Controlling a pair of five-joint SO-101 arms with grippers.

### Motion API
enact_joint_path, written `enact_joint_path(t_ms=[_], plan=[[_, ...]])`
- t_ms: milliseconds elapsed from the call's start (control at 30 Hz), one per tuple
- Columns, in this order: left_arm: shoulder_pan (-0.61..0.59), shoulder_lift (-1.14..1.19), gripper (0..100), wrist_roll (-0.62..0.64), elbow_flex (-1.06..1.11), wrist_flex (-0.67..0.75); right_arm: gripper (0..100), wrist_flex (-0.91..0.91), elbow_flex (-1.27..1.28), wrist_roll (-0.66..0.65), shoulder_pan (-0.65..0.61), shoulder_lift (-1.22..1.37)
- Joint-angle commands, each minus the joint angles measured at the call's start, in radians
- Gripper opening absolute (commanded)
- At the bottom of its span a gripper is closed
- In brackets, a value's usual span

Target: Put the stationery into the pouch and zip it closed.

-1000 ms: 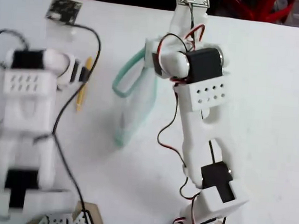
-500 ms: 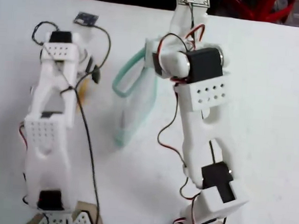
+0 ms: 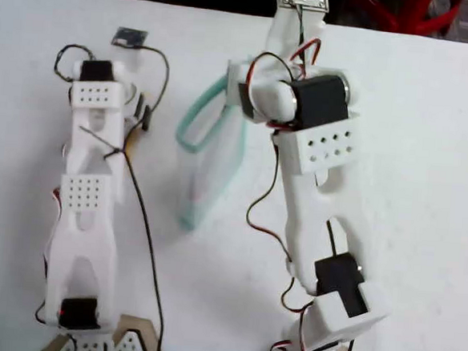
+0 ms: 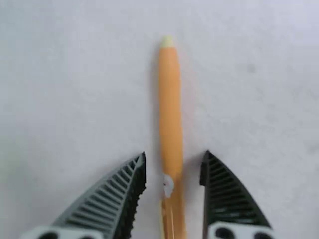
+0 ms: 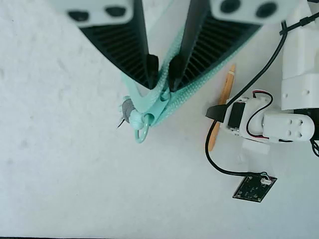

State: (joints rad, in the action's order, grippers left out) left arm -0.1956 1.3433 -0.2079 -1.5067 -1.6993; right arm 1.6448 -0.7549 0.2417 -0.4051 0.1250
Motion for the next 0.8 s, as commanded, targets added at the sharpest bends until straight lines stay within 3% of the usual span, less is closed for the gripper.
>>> enact_joint_path(t_ms=[0, 267, 400, 767], plan=[[0.018, 0.002, 11, -0.044, -0.057, -0.012, 2.3, 0.012, 0.002, 0.009, -0.008, -0.025], [0.038, 0.002, 8, -0.057, -0.057, -0.034, 2.3, 0.025, 0.002, 0.009, -0.008, -0.025], [0.059, 0.002, 2, -0.137, -0.058, -0.060, 2.3, 0.025, 0.002, 0.009, -0.008, -0.025], [0.013, -0.183, 2, -0.097, -0.049, -0.087, 2.3, 0.025, 0.002, 0.009, -0.008, -0.025]])
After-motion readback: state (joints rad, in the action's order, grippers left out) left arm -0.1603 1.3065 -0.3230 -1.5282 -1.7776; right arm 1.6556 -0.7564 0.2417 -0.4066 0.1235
